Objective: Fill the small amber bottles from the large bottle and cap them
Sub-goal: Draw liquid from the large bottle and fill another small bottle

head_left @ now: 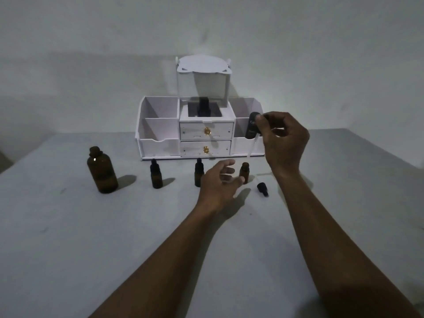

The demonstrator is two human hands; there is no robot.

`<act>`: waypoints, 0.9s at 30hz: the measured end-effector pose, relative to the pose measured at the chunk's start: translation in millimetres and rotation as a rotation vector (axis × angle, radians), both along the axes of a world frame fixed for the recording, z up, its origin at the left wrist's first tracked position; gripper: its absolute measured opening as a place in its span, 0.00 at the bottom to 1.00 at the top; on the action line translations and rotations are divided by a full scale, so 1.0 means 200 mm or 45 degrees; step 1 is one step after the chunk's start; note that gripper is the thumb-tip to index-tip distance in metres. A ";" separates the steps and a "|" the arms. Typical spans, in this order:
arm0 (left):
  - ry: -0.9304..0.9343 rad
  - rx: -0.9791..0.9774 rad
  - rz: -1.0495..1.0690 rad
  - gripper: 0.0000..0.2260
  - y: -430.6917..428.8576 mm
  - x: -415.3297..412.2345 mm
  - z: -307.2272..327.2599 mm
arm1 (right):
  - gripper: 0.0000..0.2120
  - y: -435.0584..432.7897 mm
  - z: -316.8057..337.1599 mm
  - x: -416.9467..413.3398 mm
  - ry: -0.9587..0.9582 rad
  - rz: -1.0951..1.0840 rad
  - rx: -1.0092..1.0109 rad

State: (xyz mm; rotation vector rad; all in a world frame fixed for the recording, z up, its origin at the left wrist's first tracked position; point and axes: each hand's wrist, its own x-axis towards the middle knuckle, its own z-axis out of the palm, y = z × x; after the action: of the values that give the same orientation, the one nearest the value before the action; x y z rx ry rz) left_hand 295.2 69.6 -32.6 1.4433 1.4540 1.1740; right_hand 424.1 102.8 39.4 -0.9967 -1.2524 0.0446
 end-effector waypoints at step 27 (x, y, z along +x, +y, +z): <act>-0.001 0.232 0.720 0.15 -0.40 -1.33 0.00 | 0.08 -0.14 0.16 -1.26 0.101 0.773 0.061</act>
State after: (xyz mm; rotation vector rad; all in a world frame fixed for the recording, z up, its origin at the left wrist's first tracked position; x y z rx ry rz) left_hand 29.0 -11.2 -31.6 1.1726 1.8615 1.6824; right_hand 172.2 73.9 71.3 -0.5390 -1.4356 0.5168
